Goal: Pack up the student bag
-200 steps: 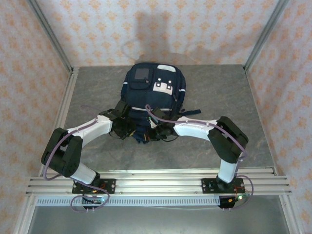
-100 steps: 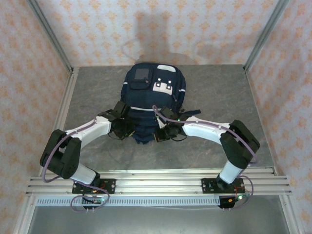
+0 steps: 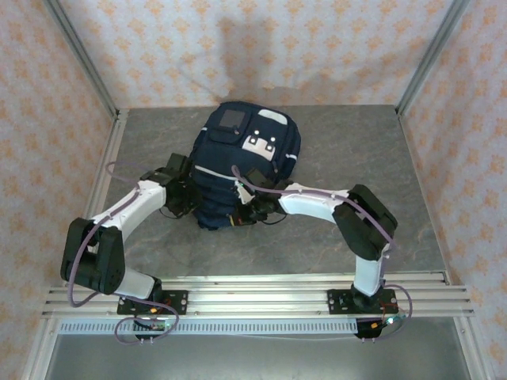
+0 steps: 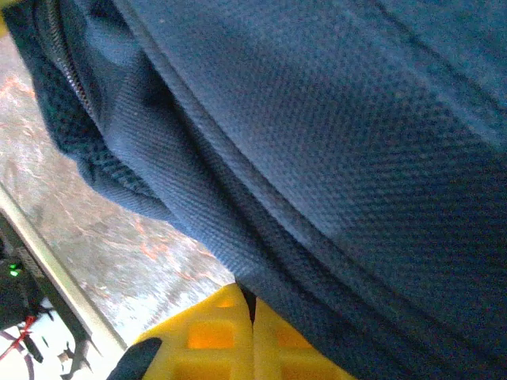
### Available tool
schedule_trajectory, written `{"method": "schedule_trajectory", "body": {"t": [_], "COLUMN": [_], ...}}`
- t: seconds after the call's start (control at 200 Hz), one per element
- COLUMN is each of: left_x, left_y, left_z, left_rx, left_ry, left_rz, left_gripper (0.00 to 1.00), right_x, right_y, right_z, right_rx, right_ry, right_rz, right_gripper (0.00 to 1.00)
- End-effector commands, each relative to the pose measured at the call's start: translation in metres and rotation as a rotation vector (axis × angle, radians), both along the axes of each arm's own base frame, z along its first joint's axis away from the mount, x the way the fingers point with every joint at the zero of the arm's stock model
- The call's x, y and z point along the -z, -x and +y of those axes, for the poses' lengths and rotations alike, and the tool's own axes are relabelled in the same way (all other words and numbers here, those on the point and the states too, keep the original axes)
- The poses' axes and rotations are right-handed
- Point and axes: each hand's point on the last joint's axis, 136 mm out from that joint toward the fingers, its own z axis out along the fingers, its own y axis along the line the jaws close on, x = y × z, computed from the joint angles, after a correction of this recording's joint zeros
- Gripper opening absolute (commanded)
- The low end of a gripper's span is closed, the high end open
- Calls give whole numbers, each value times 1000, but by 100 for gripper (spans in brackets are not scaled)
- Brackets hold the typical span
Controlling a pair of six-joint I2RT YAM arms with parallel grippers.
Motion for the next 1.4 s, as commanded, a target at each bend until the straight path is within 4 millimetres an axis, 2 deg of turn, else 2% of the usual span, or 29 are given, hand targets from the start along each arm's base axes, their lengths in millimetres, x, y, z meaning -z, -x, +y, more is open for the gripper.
{"method": "schedule_trajectory", "body": {"t": [0.0,0.125,0.3,0.52,0.886,0.996,1.111,1.191,1.226,1.391], "left_x": [-23,-28,-26,-14,16,20,22,24,25,25], "left_y": [11,16,18,6,-15,-20,-20,-17,-15,-11], "left_z": [22,8,-18,-49,-56,-56,-49,-44,-43,-41], "left_rx": [12,-31,-74,-75,-85,-90,-77,-79,-83,-79], "left_ry": [-93,16,137,190,142,127,75,52,49,49], "left_rz": [9,-23,-61,-41,23,25,42,53,56,59], "left_gripper": [24,37,47,50,49,39,13,3,0,0], "right_x": [9,5,1,-1,-4,-3,0,1,2,4], "right_y": [-8,-16,-17,-17,-19,-18,-17,-16,-16,-18], "right_z": [9,12,4,2,3,0,-9,-18,-22,-44], "right_rx": [81,124,138,146,150,147,138,138,142,177], "right_ry": [28,22,30,30,23,35,77,103,110,142], "right_rz": [45,29,-6,-14,-23,-26,-45,-57,-61,-81], "right_gripper": [0,0,0,0,0,0,0,0,0,0]}}
